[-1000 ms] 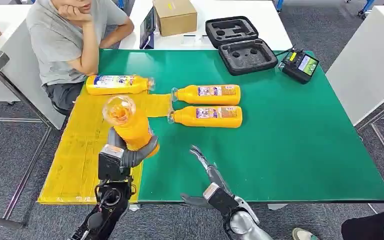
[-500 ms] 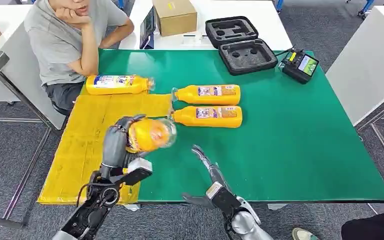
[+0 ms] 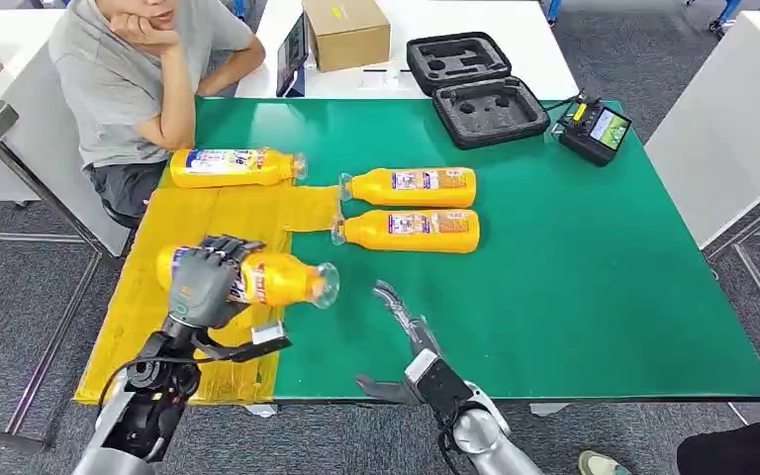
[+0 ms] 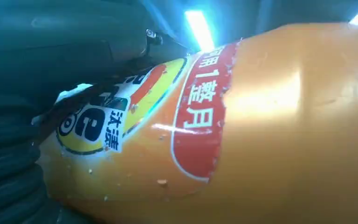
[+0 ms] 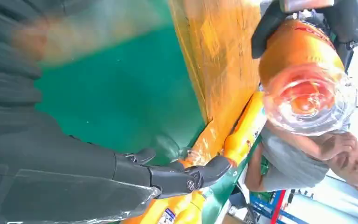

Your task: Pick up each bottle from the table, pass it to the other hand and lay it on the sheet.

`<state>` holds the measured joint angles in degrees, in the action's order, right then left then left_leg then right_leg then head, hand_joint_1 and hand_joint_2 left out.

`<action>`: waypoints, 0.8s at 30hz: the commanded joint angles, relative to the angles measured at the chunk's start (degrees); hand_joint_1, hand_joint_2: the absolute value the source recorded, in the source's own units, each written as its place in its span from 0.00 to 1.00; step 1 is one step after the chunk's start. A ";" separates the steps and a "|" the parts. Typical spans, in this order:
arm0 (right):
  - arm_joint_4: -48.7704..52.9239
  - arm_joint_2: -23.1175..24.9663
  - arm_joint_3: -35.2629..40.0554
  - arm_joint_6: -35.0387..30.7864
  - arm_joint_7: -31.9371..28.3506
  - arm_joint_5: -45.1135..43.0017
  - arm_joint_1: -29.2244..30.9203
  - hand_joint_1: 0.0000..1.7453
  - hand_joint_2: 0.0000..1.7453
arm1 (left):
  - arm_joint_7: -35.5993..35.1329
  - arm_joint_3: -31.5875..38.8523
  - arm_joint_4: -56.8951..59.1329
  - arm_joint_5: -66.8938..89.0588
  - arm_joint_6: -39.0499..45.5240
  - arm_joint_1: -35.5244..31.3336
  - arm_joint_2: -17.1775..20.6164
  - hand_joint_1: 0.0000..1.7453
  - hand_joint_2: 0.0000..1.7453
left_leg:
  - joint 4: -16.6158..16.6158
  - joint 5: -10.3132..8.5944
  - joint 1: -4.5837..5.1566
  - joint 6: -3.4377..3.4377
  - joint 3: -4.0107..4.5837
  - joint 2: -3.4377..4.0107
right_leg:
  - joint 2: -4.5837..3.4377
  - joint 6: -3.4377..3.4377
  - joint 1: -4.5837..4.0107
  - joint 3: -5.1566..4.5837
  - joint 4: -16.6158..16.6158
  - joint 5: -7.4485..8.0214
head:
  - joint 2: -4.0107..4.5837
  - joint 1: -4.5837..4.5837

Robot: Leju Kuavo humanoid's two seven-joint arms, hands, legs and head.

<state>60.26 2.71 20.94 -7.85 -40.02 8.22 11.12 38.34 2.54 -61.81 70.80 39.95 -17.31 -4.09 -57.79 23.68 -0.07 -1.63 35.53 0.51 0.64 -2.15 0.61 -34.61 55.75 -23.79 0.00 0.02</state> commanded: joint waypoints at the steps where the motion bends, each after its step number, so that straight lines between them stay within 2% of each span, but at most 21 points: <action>1: -4.56 0.61 0.99 0.80 0.02 -0.79 2.93 0.00 1.00 | -4.27 6.76 2.64 8.43 0.05 -3.03 -0.61 1.00 1.00 | 0.00 0.12 -0.05 0.08 -0.26 0.00 | -0.09 0.07 -0.04 0.26 -0.02 -0.09 | 0.00 -0.02; 4: -4.45 0.75 1.30 1.15 0.02 -0.83 2.87 0.00 1.00 | -10.56 4.57 3.58 12.83 0.05 -3.90 1.78 1.00 1.00 | -0.03 0.11 -0.06 0.09 -0.20 -0.01 | -0.07 0.08 -0.04 0.20 0.01 -0.09 | 0.00 -0.02; 6: -4.66 0.73 1.53 1.17 0.02 -0.84 3.14 0.00 1.00 | -12.59 3.95 4.98 14.19 0.05 -4.36 1.42 1.00 1.00 | -0.01 0.09 -0.05 0.10 -0.21 0.01 | -0.09 0.09 -0.04 0.20 0.01 -0.07 | 0.00 -0.02; 11: -4.66 0.73 1.53 1.17 0.02 -0.84 3.14 0.00 1.00 | -12.59 3.95 4.98 14.19 0.05 -4.36 1.42 1.00 1.00 | 0.02 0.07 -0.04 0.09 -0.20 -0.05 | -0.02 0.08 -0.03 0.21 -0.01 -0.07 | 0.00 -0.02; 12: -4.80 0.78 1.92 0.86 0.02 -1.14 3.24 0.00 1.00 | -13.76 1.92 4.99 12.32 0.05 -3.71 3.08 1.00 1.00 | 0.02 0.04 -0.03 0.06 -0.13 -0.03 | -0.03 0.06 -0.02 0.13 -0.01 -0.04 | 0.00 0.00; 18: -4.58 0.34 1.47 1.04 0.02 -1.07 2.87 0.00 1.00 | -20.07 -2.54 25.49 12.98 0.05 -10.20 4.36 1.00 1.00 | 0.08 0.02 0.00 0.07 -0.21 -0.14 | 0.07 0.06 0.01 0.21 -0.03 -0.06 | 0.00 -0.02; 20: -4.35 0.11 1.48 1.36 0.02 -1.18 2.62 0.00 1.00 | -20.74 -3.00 31.57 10.06 -3.11 -13.05 5.08 0.99 1.00 | 0.09 0.01 0.00 0.08 -0.22 -0.16 | 0.09 0.07 0.02 0.23 -0.04 -0.06 | 0.00 -0.02; 24: -4.82 -0.08 1.64 1.69 0.02 -1.58 3.10 0.00 1.00 | -17.21 -2.65 36.09 4.59 -6.28 -15.40 6.07 1.00 1.00 | 0.03 0.03 -0.03 0.07 -0.15 -0.07 | 0.00 0.07 -0.02 0.15 -0.02 -0.04 | 0.00 -0.02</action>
<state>58.75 3.13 21.68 -6.71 -40.02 7.17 12.31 18.45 2.47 -44.73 80.82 37.50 -24.33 -1.05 -57.79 23.67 -0.07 -1.63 35.55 0.50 0.63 -2.15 0.61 -34.63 55.76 -23.79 0.00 0.00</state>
